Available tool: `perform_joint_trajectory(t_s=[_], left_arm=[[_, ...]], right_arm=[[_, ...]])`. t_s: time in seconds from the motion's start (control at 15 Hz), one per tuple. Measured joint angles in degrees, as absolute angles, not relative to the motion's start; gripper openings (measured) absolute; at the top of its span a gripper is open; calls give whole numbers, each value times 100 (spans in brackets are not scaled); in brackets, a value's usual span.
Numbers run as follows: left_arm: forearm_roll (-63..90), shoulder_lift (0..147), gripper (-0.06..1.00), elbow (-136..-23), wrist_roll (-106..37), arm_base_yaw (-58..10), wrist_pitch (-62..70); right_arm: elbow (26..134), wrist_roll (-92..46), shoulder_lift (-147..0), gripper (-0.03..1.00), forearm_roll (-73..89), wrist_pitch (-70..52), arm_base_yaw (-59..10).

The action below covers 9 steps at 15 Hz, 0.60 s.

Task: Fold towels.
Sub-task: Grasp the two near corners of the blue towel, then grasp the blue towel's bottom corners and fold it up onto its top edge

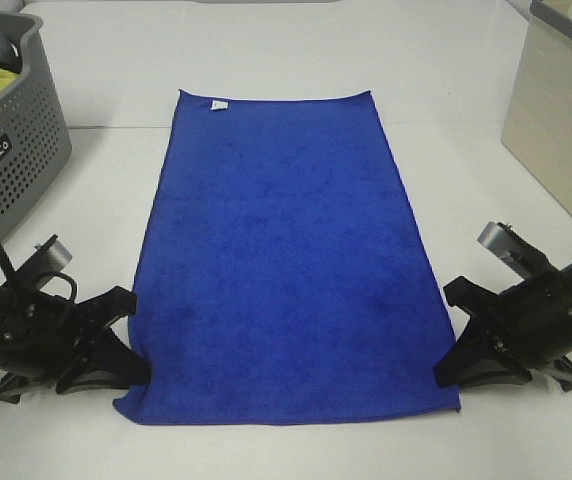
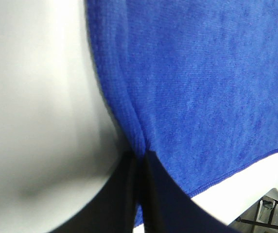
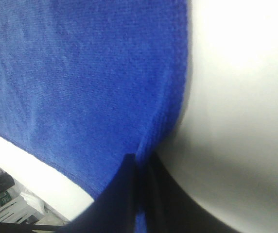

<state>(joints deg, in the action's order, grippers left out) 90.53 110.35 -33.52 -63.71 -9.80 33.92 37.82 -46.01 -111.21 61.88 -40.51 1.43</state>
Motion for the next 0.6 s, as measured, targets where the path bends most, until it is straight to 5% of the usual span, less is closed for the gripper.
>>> perform_joint_trajectory(t_s=[0.6], left_arm=[[7970, 10027, 0, -2773, -5604, -980, 3380]], right_arm=[[3346, -3724, -10279, 2, 5237, -4171, 143]])
